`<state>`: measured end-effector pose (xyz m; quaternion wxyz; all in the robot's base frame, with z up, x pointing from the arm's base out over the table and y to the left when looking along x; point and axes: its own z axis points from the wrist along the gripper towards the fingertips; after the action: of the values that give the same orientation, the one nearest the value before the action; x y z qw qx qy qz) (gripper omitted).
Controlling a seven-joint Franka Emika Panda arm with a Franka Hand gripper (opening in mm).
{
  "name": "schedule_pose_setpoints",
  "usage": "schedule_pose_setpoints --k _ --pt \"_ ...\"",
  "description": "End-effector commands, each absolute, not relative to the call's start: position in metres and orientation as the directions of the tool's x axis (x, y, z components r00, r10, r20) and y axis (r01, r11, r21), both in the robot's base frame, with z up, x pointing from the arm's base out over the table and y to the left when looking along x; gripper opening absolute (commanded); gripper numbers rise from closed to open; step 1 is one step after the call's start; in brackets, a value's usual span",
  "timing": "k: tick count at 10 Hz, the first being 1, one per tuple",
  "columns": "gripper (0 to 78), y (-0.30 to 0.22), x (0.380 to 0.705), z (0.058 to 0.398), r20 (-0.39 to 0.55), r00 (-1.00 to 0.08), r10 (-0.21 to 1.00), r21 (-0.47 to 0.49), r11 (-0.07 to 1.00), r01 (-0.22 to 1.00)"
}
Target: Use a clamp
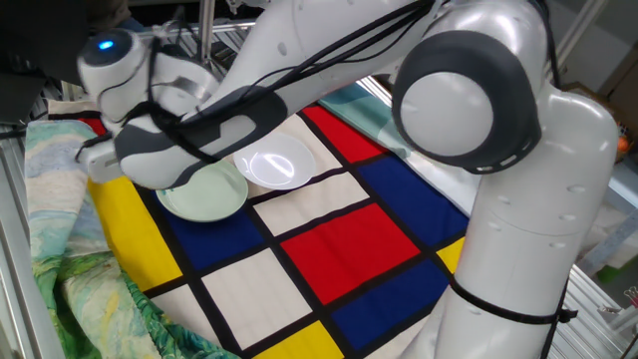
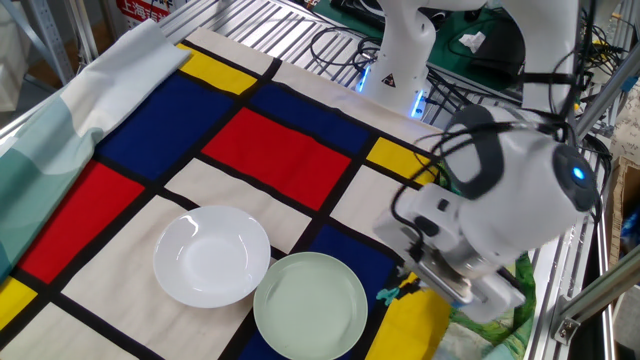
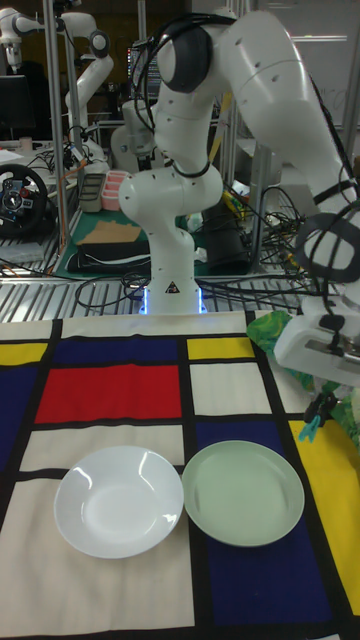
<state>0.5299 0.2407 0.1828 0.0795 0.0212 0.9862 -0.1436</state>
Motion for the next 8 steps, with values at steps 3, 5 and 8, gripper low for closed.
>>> schedule_pose_setpoints --k 3,5,8 --pt "1.1 0.256 0.531 0.158 -0.242 -0.97 0.027 -0.342 0.933 0.112" --pt "1.1 0.258 0.532 0.153 -0.26 -0.965 0.028 -0.361 0.924 0.124" --pt "1.1 0.26 0.535 0.142 -0.277 -0.961 0.011 -0.383 0.916 0.121"
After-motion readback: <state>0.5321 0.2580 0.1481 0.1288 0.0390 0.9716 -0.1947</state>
